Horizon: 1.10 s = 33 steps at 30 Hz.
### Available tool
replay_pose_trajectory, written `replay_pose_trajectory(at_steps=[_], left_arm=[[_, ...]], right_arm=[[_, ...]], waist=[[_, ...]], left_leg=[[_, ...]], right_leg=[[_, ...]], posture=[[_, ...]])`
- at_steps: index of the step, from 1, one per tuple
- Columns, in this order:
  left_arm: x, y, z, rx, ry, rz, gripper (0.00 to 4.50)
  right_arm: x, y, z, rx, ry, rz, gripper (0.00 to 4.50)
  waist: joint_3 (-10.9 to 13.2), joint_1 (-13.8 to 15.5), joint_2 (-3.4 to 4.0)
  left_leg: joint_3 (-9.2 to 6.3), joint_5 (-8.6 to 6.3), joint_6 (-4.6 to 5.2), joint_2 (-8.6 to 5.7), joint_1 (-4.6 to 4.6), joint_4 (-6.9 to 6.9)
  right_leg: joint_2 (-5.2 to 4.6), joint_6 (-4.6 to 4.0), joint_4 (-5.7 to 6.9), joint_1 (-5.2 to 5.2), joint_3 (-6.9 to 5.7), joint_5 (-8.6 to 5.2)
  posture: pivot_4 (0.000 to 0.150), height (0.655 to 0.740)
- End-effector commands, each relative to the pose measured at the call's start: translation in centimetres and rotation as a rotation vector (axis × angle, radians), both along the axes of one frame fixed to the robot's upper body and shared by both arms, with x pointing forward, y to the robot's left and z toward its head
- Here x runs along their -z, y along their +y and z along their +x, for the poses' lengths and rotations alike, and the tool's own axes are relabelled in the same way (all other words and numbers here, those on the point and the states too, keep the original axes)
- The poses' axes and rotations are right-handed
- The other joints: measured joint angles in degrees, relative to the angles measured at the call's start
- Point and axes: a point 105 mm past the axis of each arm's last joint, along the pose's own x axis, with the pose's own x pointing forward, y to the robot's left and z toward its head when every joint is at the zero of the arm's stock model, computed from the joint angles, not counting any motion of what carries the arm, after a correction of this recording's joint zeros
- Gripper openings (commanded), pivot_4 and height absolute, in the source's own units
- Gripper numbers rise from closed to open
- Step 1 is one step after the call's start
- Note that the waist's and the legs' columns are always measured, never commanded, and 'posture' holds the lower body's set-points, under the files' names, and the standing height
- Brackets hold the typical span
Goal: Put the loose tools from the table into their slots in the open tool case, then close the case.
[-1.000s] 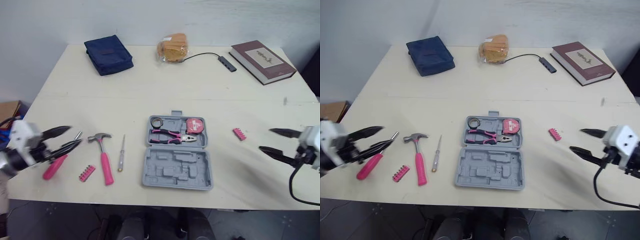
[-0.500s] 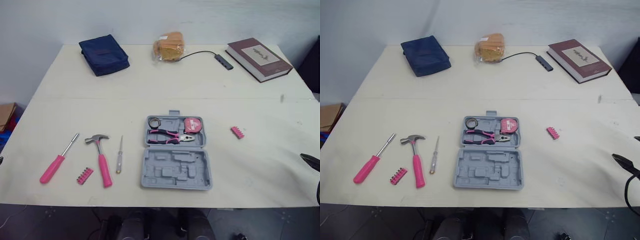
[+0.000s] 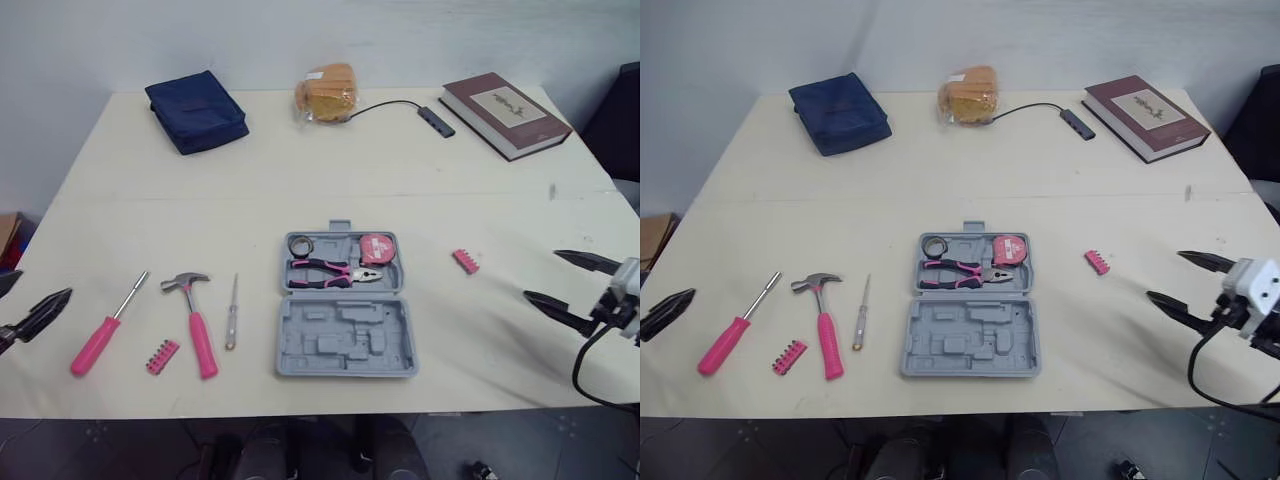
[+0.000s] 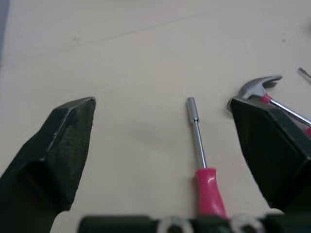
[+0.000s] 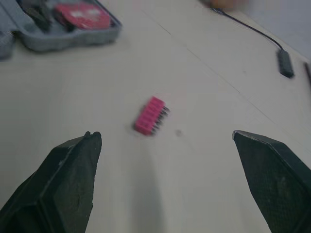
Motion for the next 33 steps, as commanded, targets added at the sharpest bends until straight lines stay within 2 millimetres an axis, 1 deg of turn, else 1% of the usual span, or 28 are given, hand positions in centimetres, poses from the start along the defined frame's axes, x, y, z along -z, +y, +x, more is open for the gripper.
replay_pose_trajectory(at_steps=[1, 3, 4, 6, 8, 9, 10, 11, 12, 14, 16, 18, 20, 25, 27, 31, 33], left_arm=[[-0.7, -4.6, 0.4, 0.077, 0.03, -0.007, 4.44], [-0.5, -8.3, 0.4, 0.128, 0.072, -0.005, 4.44], [-0.4, -9.4, 0.3, 0.137, 0.086, -0.006, 4.44], [-0.2, -10.5, 0.2, 0.136, 0.108, -0.001, 4.44], [0.0, -12.3, 0.7, 0.103, 0.107, -0.025, 4.44], [0.6, -13.6, 1.0, 0.085, 0.11, -0.045, 4.44], [0.9, -14.6, 1.2, 0.071, 0.112, -0.06, 4.44], [1.5, -15.8, 1.1, 0.097, 0.144, -0.031, 4.44], [2.1, -16.4, 1.1, 0.097, 0.166, -0.035, 4.44], [2.9, -17.2, 1.0, 0.096, 0.202, -0.011, 4.44], [3.9, -17.5, 1.0, 0.083, 0.242, 0.018, 4.44], [4.7, -18.0, 1.3, 0.036, 0.267, -0.026, 4.44], [4.9, -18.4, 1.6, 0.013, 0.272, -0.041, 4.44], [5.9, -20.0, 2.0, 0.026, 0.314, -0.041, 4.44], [6.3, -20.2, 2.0, 0.029, 0.338, -0.029, 4.44], [7.4, -20.0, 2.0, -0.006, 0.383, 0.007, 4.44], [7.8, -20.3, 2.1, -0.002, 0.402, 0.005, 4.44]], right_arm=[[-1.7, 3.4, 0.1, -0.15, -0.054, 0.065, 4.5], [-2.0, 5.9, 0.0, -0.256, -0.073, 0.103, 4.5], [-2.1, 6.6, -0.1, -0.288, -0.08, 0.115, 4.5], [-2.1, 7.3, -0.1, -0.313, -0.074, 0.129, 4.5], [-2.3, 8.9, -0.1, -0.378, -0.077, 0.147, 4.5], [-2.4, 9.9, -0.1, -0.424, -0.085, 0.157, 4.5], [-2.6, 10.6, -0.2, -0.454, -0.092, 0.163, 4.5], [-2.3, 11.3, -0.4, -0.494, -0.085, 0.143, 4.5], [-2.0, 11.8, -0.6, -0.529, -0.078, 0.124, 4.5], [-2.0, 12.5, -0.8, -0.568, -0.08, 0.111, 4.5], [-2.3, 12.9, -0.7, -0.58, -0.095, 0.118, 4.5], [-2.4, 13.2, -0.7, -0.596, -0.103, 0.115, 4.5], [-2.4, 13.5, -0.7, -0.608, -0.105, 0.109, 4.5], [-2.4, 14.0, -0.8, -0.622, -0.104, 0.106, 4.5], [-2.4, 14.1, -0.8, -0.623, -0.105, 0.106, 4.5], [-2.4, 14.1, -1.0, -0.623, -0.104, 0.104, 4.5], [-2.4, 14.1, -1.1, -0.622, -0.102, 0.105, 4.5]], waist=[[0.0, 0.15, 0.0], [0.0, 0.34, 0.0], [0.0, 0.42, 0.0], [0.0, 0.54, 0.0], [0.0, 0.69, 0.0], [0.0, 0.87, 0.01], [0.0, 1.01, 0.01], [-0.01, 1.07, -0.04], [-0.01, 1.13, -0.09], [-0.01, 1.51, -0.09], [-0.01, 1.66, -0.09], [-0.01, 1.71, -0.09], [-0.01, 1.87, -0.11], [-0.01, 2.46, -0.11], [-0.01, 2.51, -0.11], [-0.01, 2.57, -0.11], [-0.01, 2.71, -0.11]], left_leg=[[0.01, -0.08, -0.13, 0.0, -0.01, 0.03], [0.0, -0.08, -0.14, -0.02, 0.0, 0.04], [0.0, -0.08, -0.14, -0.02, -0.01, 0.04], [-0.01, -0.06, -0.11, -0.02, -0.03, 0.04], [0.01, 0.06, 0.1, -0.03, -0.03, 0.05], [0.01, 0.07, 0.11, -0.05, -0.02, 0.06], [0.02, 0.08, 0.13, -0.06, 0.0, 0.06], [0.04, 0.09, 0.15, -0.1, 0.02, 0.12], [0.05, 0.09, 0.14, -0.08, 0.01, 0.16], [0.05, 0.09, 0.1, -0.07, 0.01, 0.14], [0.05, 0.07, 0.07, 0.01, -0.03, 0.15], [0.06, 0.07, 0.06, 0.05, -0.02, 0.18], [0.06, 0.07, 0.07, 0.06, -0.02, 0.25], [0.07, 0.03, 0.0, 0.14, -0.02, 0.4], [0.09, 0.02, -0.01, 0.18, -0.05, 0.44], [0.11, -0.01, -0.05, 0.26, -0.05, 0.57], [0.12, -0.02, -0.05, 0.27, -0.06, 0.61]], right_leg=[[0.0, 0.0, -0.11, -0.02, 0.04, 0.0], [0.01, 0.0, -0.1, -0.01, 0.07, 0.0], [0.02, 0.0, -0.1, -0.02, 0.08, 0.0], [0.05, 0.0, -0.02, -0.02, 0.08, 0.0], [0.1, 0.0, 0.06, -0.02, 0.08, 0.0], [0.11, 0.0, 0.04, -0.02, 0.08, 0.0], [0.12, 0.0, 0.01, 0.0, 0.09, 0.01], [0.11, 0.0, -0.03, 0.0, 0.15, 0.01], [0.13, 0.0, 0.01, -0.01, 0.19, 0.02], [0.36, 0.0, 0.17, -0.03, 0.22, 0.02], [0.71, 0.0, 0.12, -0.04, 0.31, 0.02], [0.83, -0.01, 0.08, -0.03, 0.4, 0.03], [0.83, -0.01, 0.01, -0.03, 0.44, 0.03], [0.93, -0.04, 0.01, -0.04, 0.45, 0.02], [0.96, -0.05, 0.02, -0.05, 0.46, 0.02], [1.03, -0.09, 0.02, -0.05, 0.48, -0.01], [1.03, -0.09, 0.03, -0.04, 0.48, -0.01]], posture=[[0.15, 0.74], [0.15, 0.74], [0.15, 0.74], [0.15, 0.74], [0.15, 0.74], [0.15, 0.74], [0.15, 0.74], [0.15, 0.74], [0.15, 0.74], [0.15, 0.74], [0.15, 0.74], [0.15, 0.74], [0.15, 0.74], [0.15, 0.74], [0.15, 0.74], [0.15, 0.74], [0.15, 0.74]])
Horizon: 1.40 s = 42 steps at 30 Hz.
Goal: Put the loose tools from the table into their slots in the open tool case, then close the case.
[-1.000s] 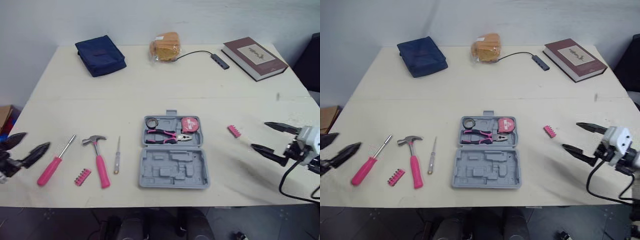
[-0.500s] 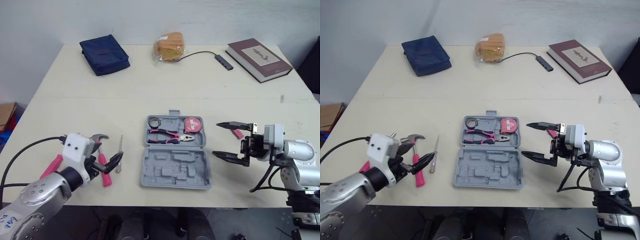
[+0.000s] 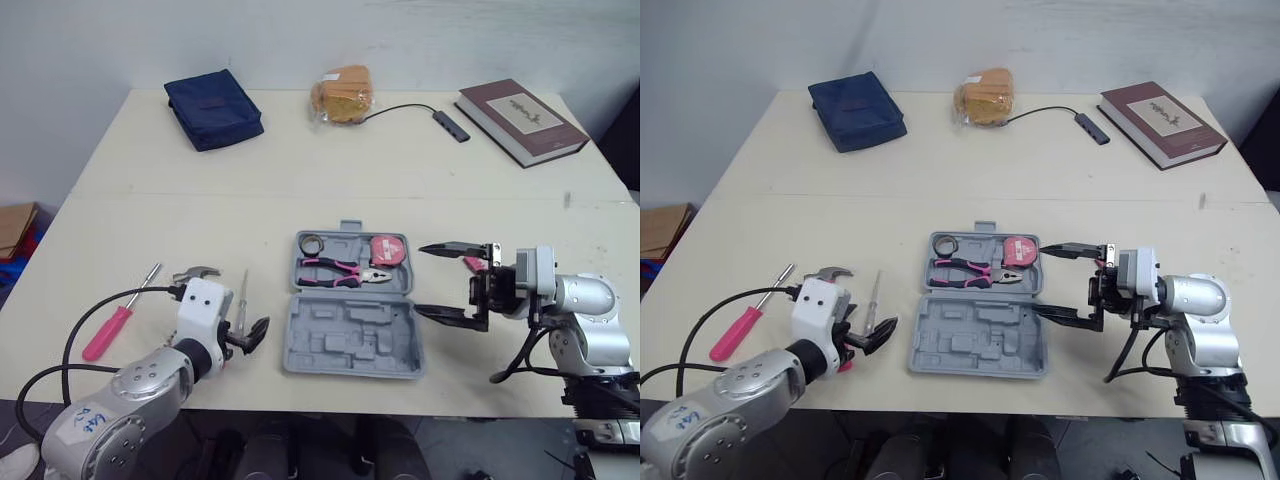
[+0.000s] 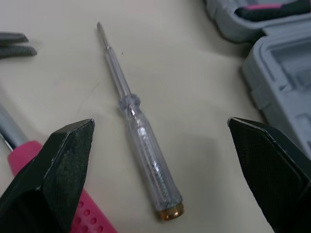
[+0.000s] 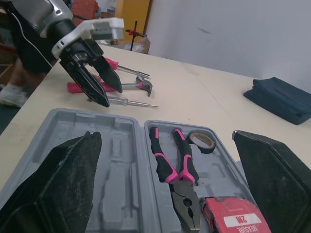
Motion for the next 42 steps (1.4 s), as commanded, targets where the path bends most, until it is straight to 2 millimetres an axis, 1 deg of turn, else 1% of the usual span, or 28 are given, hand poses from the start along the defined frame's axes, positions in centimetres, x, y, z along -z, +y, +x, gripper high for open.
replay_pose_trajectory(at_steps=[1, 3, 5, 6, 7, 9, 11, 15, 16, 17, 19, 21, 24, 26, 28, 30, 32, 34, 36, 38, 42], left_arm=[[0.6, -0.4, 0.1, -0.003, 0.025, 0.013, 4.44], [1.4, -0.8, 0.1, 0.0, 0.062, 0.005, 4.44], [1.7, -1.2, 0.3, 0.004, 0.08, -0.007, 4.44], [1.9, -1.2, 0.4, 0.008, 0.093, -0.006, 4.04], [2.2, -1.2, 0.4, 0.006, 0.107, -0.004, 3.91], [2.6, -1.0, 0.5, 0.003, 0.126, 0.005, 3.23], [2.7, -0.9, 0.5, -0.004, 0.128, 0.01, 2.42], [2.8, -0.9, 0.7, -0.011, 0.131, 0.002, 0.67], [2.7, -1.0, 0.8, -0.006, 0.123, -0.007, 0.17], [2.5, -1.2, 1.0, -0.001, 0.105, -0.02, 0.04], [2.0, -1.4, 1.3, 0.004, 0.076, -0.032, 0.04], [0.8, -1.6, 2.0, 0.006, -0.003, -0.056, 0.04], [-1.5, -2.2, 2.8, 0.043, -0.147, -0.115, 0.04], [-3.1, -2.1, 3.1, 0.055, -0.238, -0.144, 0.04], [-4.4, -1.7, 3.0, 0.113, -0.32, -0.105, 0.04], [-5.3, -1.7, 2.6, 0.224, -0.381, -0.026, 0.04], [-6.0, -1.8, 2.0, 0.408, -0.447, 0.079, 0.04], [-7.0, -2.7, 1.4, 0.636, -0.482, 0.111, 0.04], [-7.3, -3.5, 0.9, 0.809, -0.49, 0.116, 0.04], [-7.3, -3.9, 0.7, 0.913, -0.492, 0.132, 0.04], [-7.3, -4.8, 0.7, 1.123, -0.349, 0.193, 0.04]], right_arm=[[-0.7, 0.2, -0.5, -0.009, -0.036, 0.005, 4.5], [-0.7, 0.1, -0.5, -0.005, -0.038, 0.005, 4.5], [-0.7, 0.1, -0.5, 0.0, -0.038, 0.006, 4.5], [-0.7, 0.1, -0.6, 0.0, -0.037, 0.006, 4.5], [-0.7, 0.0, -0.6, 0.002, -0.038, 0.005, 4.5], [-0.7, 0.0, -0.6, 0.005, -0.038, 0.006, 4.5], [-0.7, -0.1, -0.6, 0.006, -0.039, 0.006, 4.5], [-0.6, -0.3, -0.7, 0.015, -0.039, 0.006, 4.5], [-0.5, -0.3, -0.7, 0.016, -0.037, 0.004, 4.5], [-0.5, -0.4, -0.8, 0.018, -0.035, 0.004, 4.5], [-0.5, -0.4, -0.8, 0.019, -0.034, 0.002, 4.5], [-0.5, -0.6, -0.8, 0.026, -0.033, -0.002, 4.5], [-0.4, -0.9, -0.9, 0.038, -0.036, -0.008, 4.5], [-0.4, -1.2, -1.0, 0.049, -0.04, -0.013, 4.5], [-0.6, -1.7, -1.0, 0.075, -0.057, -0.02, 4.5], [-0.5, -2.5, -1.1, 0.096, -0.058, -0.05, 4.5], [-0.2, -3.6, -1.0, 0.132, -0.044, -0.091, 4.5], [-0.2, -4.8, -1.1, 0.171, -0.029, -0.117, 4.5], [-0.2, -5.4, -1.3, 0.193, -0.019, -0.127, 4.5], [-0.1, -5.5, -1.4, 0.202, -0.017, -0.135, 4.5], [0.0, -5.6, -2.1, 0.228, -0.013, -0.134, 4.5]], waist=[[0.0, 0.2, 0.0], [0.0, 0.3, 0.0], [-0.01, 0.32, 0.02], [-0.01, 0.37, 0.02], [-0.02, 0.5, 0.03], [-0.04, 0.5, 0.07], [-0.07, 0.52, 0.11], [-0.11, 0.58, 0.19], [-0.12, 0.58, 0.2], [-0.13, 0.59, 0.21], [-0.14, 0.62, 0.23], [-0.13, 0.64, 0.23], [-0.11, 0.56, 0.2], [-0.1, 0.44, 0.17], [-0.1, 0.42, 0.17], [-0.09, 0.28, 0.17], [-0.09, 0.23, 0.18], [-0.06, 0.27, 0.16], [-0.06, 0.53, 0.17], [-0.06, 0.43, 0.17], [-0.03, 0.34, 0.19]], left_leg=[[0.0, -0.02, 0.0, 0.0, -0.01, 0.04], [0.0, -0.06, 0.01, 0.03, -0.03, 0.11], [0.0, -0.1, 0.01, 0.04, -0.02, 0.17], [0.01, -0.1, 0.02, 0.04, -0.03, 0.19], [0.01, -0.1, 0.02, 0.05, -0.02, 0.2], [0.0, -0.1, 0.02, 0.05, -0.02, 0.26], [0.01, -0.12, 0.05, 0.05, -0.01, 0.27], [0.01, -0.13, 0.06, 0.05, -0.01, 0.27], [0.01, -0.14, 0.07, 0.05, -0.02, 0.27], [0.01, -0.14, 0.08, 0.04, -0.02, 0.28], [0.01, -0.15, 0.09, 0.04, -0.02, 0.28], [0.01, -0.15, 0.09, 0.04, -0.03, 0.29], [0.01, -0.18, 0.09, 0.05, -0.07, 0.29], [0.01, -0.22, 0.09, 0.1, -0.1, 0.29], [0.04, -0.24, 0.06, 0.16, -0.1, 0.3], [0.1, -0.26, 0.02, 0.24, -0.09, 0.3], [0.19, -0.29, -0.03, 0.32, -0.07, 0.3], [0.22, -0.3, -0.04, 0.34, -0.07, 0.33], [0.21, -0.3, -0.03, 0.37, -0.1, 0.33], [0.21, -0.35, 0.03, 0.39, -0.13, 0.34], [0.26, -0.4, 0.05, 0.42, -0.18, 0.33]], right_leg=[[0.0, 0.0, 0.01, 0.0, 0.0, 0.0], [0.0, -0.01, 0.01, 0.01, 0.0, 0.0], [0.01, -0.01, 0.01, 0.02, 0.01, 0.0], [0.01, -0.01, 0.03, 0.02, 0.02, 0.0], [0.0, -0.01, 0.04, 0.02, 0.01, 0.0], [0.0, -0.01, 0.07, 0.03, 0.01, -0.01], [-0.01, -0.01, 0.07, 0.04, 0.02, -0.01], [-0.02, -0.01, 0.07, 0.04, 0.01, -0.01], [-0.03, -0.01, 0.07, 0.05, 0.01, -0.01], [-0.04, -0.01, 0.07, 0.05, 0.01, -0.01], [-0.05, -0.01, 0.07, 0.05, 0.02, -0.01], [-0.04, -0.01, 0.07, 0.05, 0.01, -0.01], [-0.04, -0.01, 0.04, 0.03, 0.0, -0.01], [-0.03, -0.01, 0.0, 0.02, 0.0, -0.01], [-0.01, -0.02, -0.03, 0.01, 0.0, -0.01], [0.01, -0.07, -0.04, -0.02, 0.0, 0.0], [0.07, -0.2, -0.02, -0.07, -0.04, -0.03], [0.1, -0.26, -0.03, -0.08, -0.1, -0.03], [0.11, -0.34, -0.1, -0.06, -0.26, 0.0], [0.08, -0.32, -0.18, -0.06, -0.41, 0.01], [0.18, -0.28, -0.2, -0.08, -0.6, 0.04]], posture=[[0.15, 0.74], [0.15, 0.74], [0.15, 0.74], [0.15, 0.74], [0.15, 0.74], [0.15, 0.74], [0.15, 0.74], [0.15, 0.74], [0.15, 0.74], [0.15, 0.74], [0.15, 0.74], [0.15, 0.74], [0.15, 0.74], [0.15, 0.74], [0.15, 0.74], [0.15, 0.74], [0.15, 0.74], [0.15, 0.74], [0.15, 0.74], [0.15, 0.74], [0.15, 0.74]])
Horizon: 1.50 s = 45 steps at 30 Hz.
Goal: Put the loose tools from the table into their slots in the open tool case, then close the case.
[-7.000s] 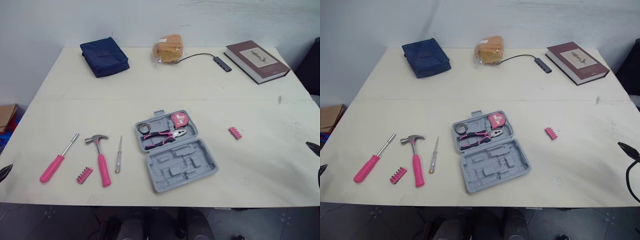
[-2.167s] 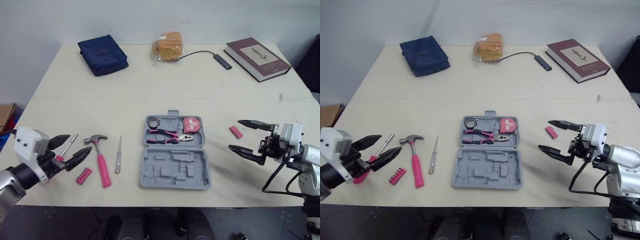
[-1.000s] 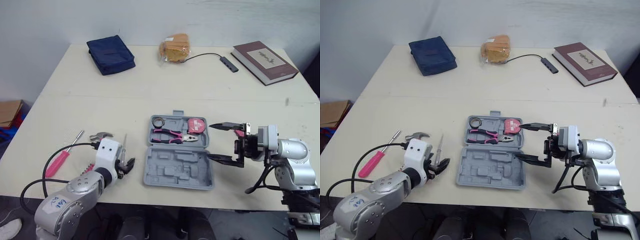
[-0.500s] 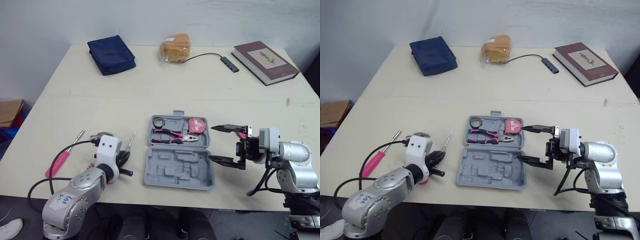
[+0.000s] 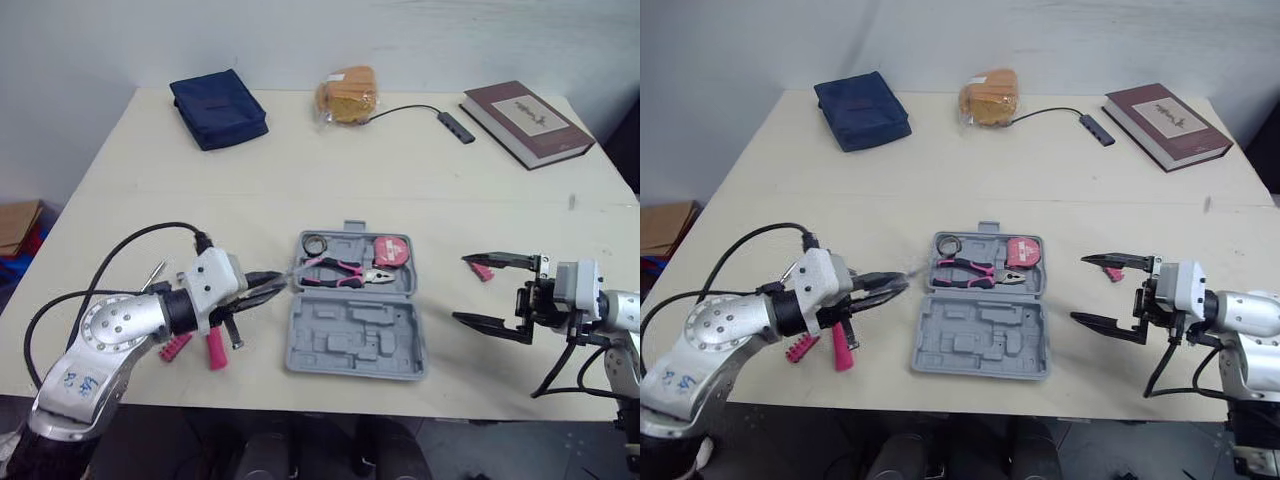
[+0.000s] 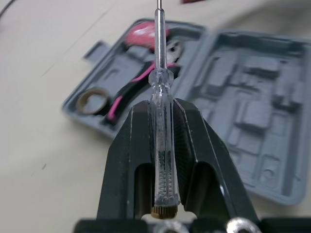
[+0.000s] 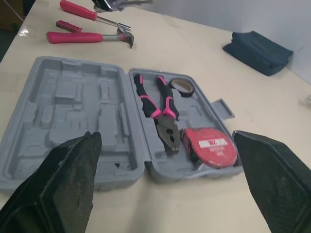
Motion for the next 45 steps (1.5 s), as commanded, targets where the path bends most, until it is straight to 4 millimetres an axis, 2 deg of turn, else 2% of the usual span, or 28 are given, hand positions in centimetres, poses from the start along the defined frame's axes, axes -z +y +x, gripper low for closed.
replay_pose_trajectory(at_steps=[1, 9, 13, 15, 20, 26, 39, 45], left_arm=[[-0.3, -0.9, -0.4, 0.138, 0.036, 0.107, 0.04], [-0.3, -4.6, 2.5, 0.186, 0.056, 0.274, 0.04], [1.2, -5.9, 3.6, 0.182, 0.044, 0.398, 0.04], [1.2, -7.1, 4.3, 0.178, 0.02, 0.41, 0.04], [1.3, -8.5, 4.7, 0.178, 0.021, 0.456, 0.04], [2.1, -8.8, 4.6, 0.149, 0.059, 0.496, 0.04], [3.0, -7.6, 4.5, 0.154, 0.081, 0.561, 0.04], [3.3, -7.7, 4.4, 0.16, 0.09, 0.562, 0.04]], right_arm=[[-1.3, 0.1, -0.6, 0.012, -0.052, -0.007, 4.5], [-1.8, 2.3, -1.3, 0.003, -0.024, 0.021, 4.5], [-2.2, 3.3, -1.4, -0.001, -0.013, 0.021, 4.5], [-2.5, 3.7, -1.3, 0.001, -0.016, 0.024, 4.5], [-2.7, 4.0, -1.3, 0.009, -0.014, 0.03, 4.5], [-2.8, 4.4, -1.3, 0.015, -0.022, 0.039, 4.5], [-2.5, 4.0, -1.5, 0.028, -0.022, 0.041, 4.5], [-2.3, 3.9, -1.5, 0.03, -0.021, 0.04, 4.5]], waist=[[0.02, 0.01, 0.03], [0.03, -0.02, 0.02], [0.04, 0.08, 0.0], [0.05, 0.11, -0.01], [0.1, 0.11, -0.1], [0.1, 0.01, -0.1], [0.1, 0.06, -0.1], [0.1, 0.07, -0.1]], left_leg=[[0.01, 0.01, 0.0, -0.01, 0.01, 0.01], [0.02, 0.06, 0.03, -0.04, 0.02, 0.04], [0.03, 0.08, 0.02, -0.01, -0.01, 0.05], [0.03, 0.09, 0.04, -0.01, -0.02, 0.07], [-0.01, 0.11, 0.07, -0.01, -0.08, 0.13], [-0.01, 0.16, 0.09, 0.0, -0.09, 0.13], [-0.05, 0.19, 0.09, -0.01, -0.08, 0.14], [-0.05, 0.2, 0.09, -0.01, -0.07, 0.16]], right_leg=[[0.01, 0.0, 0.03, 0.0, -0.07, 0.0], [0.07, 0.09, 0.03, 0.05, -0.06, 0.05], [0.19, 0.09, 0.21, 0.04, -0.04, 0.05], [0.22, 0.1, 0.2, 0.04, -0.02, 0.05], [0.24, 0.12, 0.18, 0.02, 0.04, 0.06], [0.27, 0.12, 0.22, 0.02, 0.05, 0.06], [0.26, 0.12, 0.24, 0.03, 0.06, 0.06], [0.26, 0.12, 0.27, 0.04, 0.07, 0.06]], posture=[[0.15, 0.74], [0.15, 0.74], [0.15, 0.74], [0.15, 0.74], [0.15, 0.74], [0.15, 0.74], [0.15, 0.74], [0.15, 0.74]])
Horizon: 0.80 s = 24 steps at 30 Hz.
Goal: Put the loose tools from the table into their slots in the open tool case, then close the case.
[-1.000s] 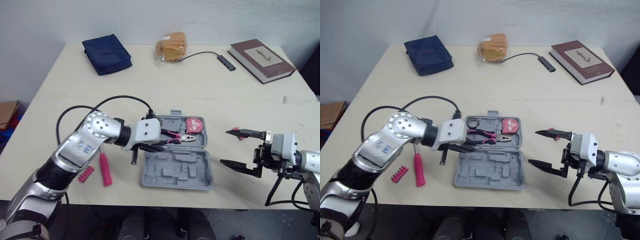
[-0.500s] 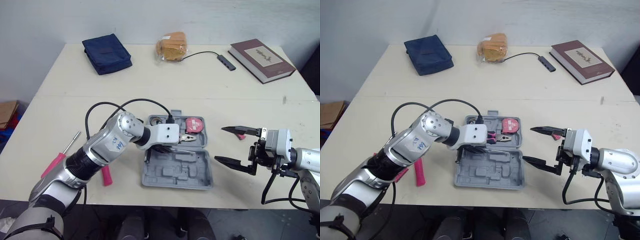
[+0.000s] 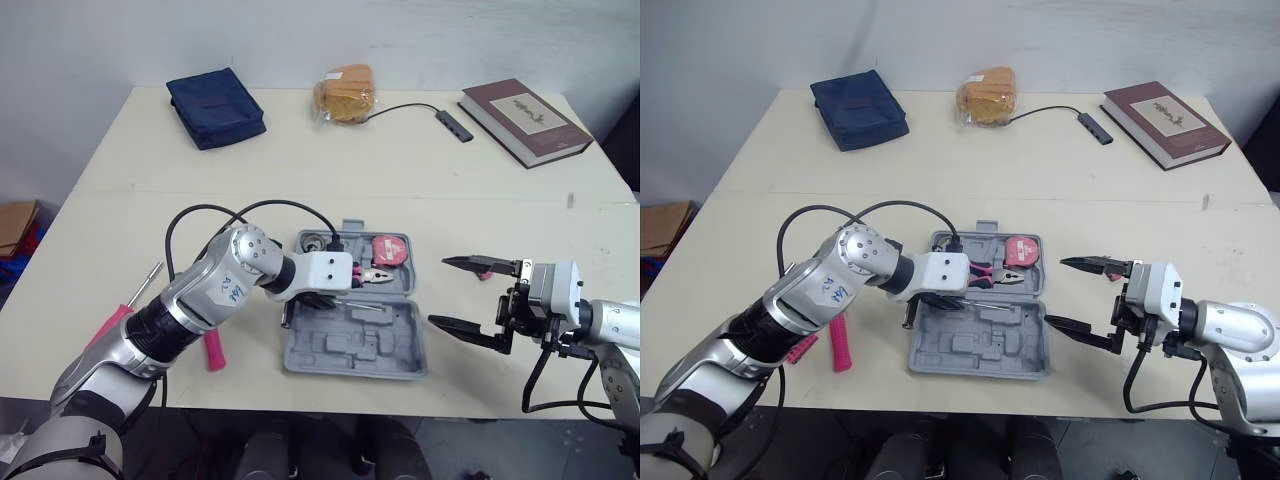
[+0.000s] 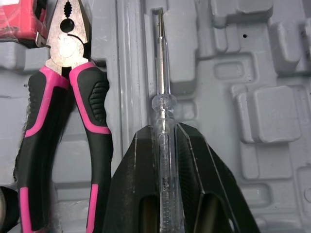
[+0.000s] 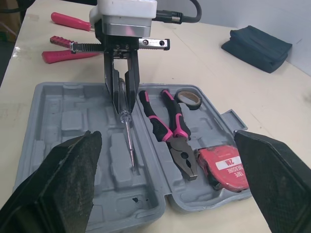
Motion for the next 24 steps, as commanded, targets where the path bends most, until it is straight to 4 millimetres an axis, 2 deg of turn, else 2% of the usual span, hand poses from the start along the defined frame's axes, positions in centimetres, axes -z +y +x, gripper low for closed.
replay_pose_trajectory(at_steps=[1, 5, 9, 13, 15, 19, 21, 22, 24], left_arm=[[0.1, 0.0, -0.1, 0.007, -0.015, 0.019, 0.04], [0.2, 0.3, 0.5, -0.024, -0.049, 0.028, 0.04], [0.2, -0.1, -0.4, 0.006, -0.018, 0.007, 1.79], [-1.3, -0.4, -0.6, 0.028, -0.056, -0.034, 3.75], [-1.9, -0.3, -0.9, 0.036, -0.047, -0.038, 4.43], [-3.7, -0.4, -1.6, 0.104, -0.089, -0.084, 4.43], [-4.9, -1.4, -1.6, 0.124, -0.087, -0.23, 4.43], [-5.0, -1.5, -1.6, 0.141, -0.083, -0.285, 4.19], [-4.0, -0.9, -2.5, 0.175, 0.03, -0.356, 3.58]], right_arm=[[-0.8, 0.0, -0.2, -0.005, -0.047, 0.004, 4.5], [-0.7, -0.1, -0.2, -0.005, -0.049, 0.004, 4.5], [-0.4, -0.1, -0.2, -0.007, -0.047, 0.004, 4.5], [-0.4, -0.2, -0.2, -0.01, -0.048, 0.007, 4.5], [-0.4, -0.2, -0.1, -0.013, -0.048, 0.008, 4.5], [-0.2, -0.3, 0.0, -0.018, -0.047, 0.007, 4.5], [-0.1, -0.3, 0.0, -0.018, -0.046, 0.01, 4.5], [0.0, -0.3, 0.0, -0.017, -0.045, 0.011, 4.5], [0.2, -0.3, -0.1, -0.012, -0.043, 0.014, 4.5]], waist=[[0.0, 0.0, 0.0], [0.0, 0.0, 0.0], [0.0, 0.0, 0.0], [0.0, -0.01, 0.0], [0.0, -0.02, 0.0], [0.0, -0.02, 0.0], [0.0, -0.02, 0.0], [0.0, 0.05, 0.0], [0.0, -0.01, 0.01]], left_leg=[[0.0, 0.0, 0.0, 0.0, 0.0, 0.0], [0.0, 0.0, 0.0, 0.0, 0.02, 0.0], [0.0, 0.01, 0.01, 0.0, 0.03, 0.01], [0.01, 0.01, 0.01, 0.0, 0.02, 0.02], [0.01, 0.01, 0.01, -0.01, 0.02, 0.02], [0.01, 0.01, 0.01, 0.0, 0.02, 0.02], [0.01, 0.02, 0.0, 0.0, 0.02, 0.03], [0.01, 0.02, 0.01, 0.0, 0.02, 0.04], [-0.01, 0.02, 0.01, 0.0, 0.03, 0.06]], right_leg=[[0.0, 0.0, 0.01, 0.0, 0.0, 0.0], [0.0, 0.0, 0.02, 0.01, 0.01, 0.0], [0.0, 0.0, 0.04, 0.01, 0.02, 0.0], [0.0, 0.0, 0.05, 0.01, 0.03, 0.0], [0.0, 0.0, 0.06, 0.01, 0.04, 0.0], [0.01, 0.0, 0.06, 0.01, 0.04, 0.0], [0.0, 0.0, 0.06, 0.01, 0.05, 0.0], [0.0, 0.0, 0.07, 0.01, 0.05, 0.0], [-0.01, 0.0, 0.07, 0.03, 0.05, 0.0]], posture=[[0.15, 0.74], [0.15, 0.74], [0.15, 0.74], [0.15, 0.74], [0.15, 0.74], [0.15, 0.74], [0.15, 0.74], [0.15, 0.74], [0.15, 0.74]])
